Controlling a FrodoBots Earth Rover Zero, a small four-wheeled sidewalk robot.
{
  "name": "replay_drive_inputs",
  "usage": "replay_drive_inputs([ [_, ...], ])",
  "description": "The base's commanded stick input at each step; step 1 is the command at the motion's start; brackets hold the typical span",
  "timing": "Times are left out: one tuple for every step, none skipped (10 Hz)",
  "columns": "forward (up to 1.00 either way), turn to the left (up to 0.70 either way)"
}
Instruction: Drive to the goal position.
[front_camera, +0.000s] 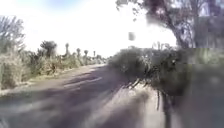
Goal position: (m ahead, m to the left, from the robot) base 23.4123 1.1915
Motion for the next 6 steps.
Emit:
replay_drive_inputs([
  [0.85,0.0],
  [0.85,0.0],
  [0.85,0.0],
  [0.85,0.0],
  [0.85,0.0],
  [0.85,0.0],
])
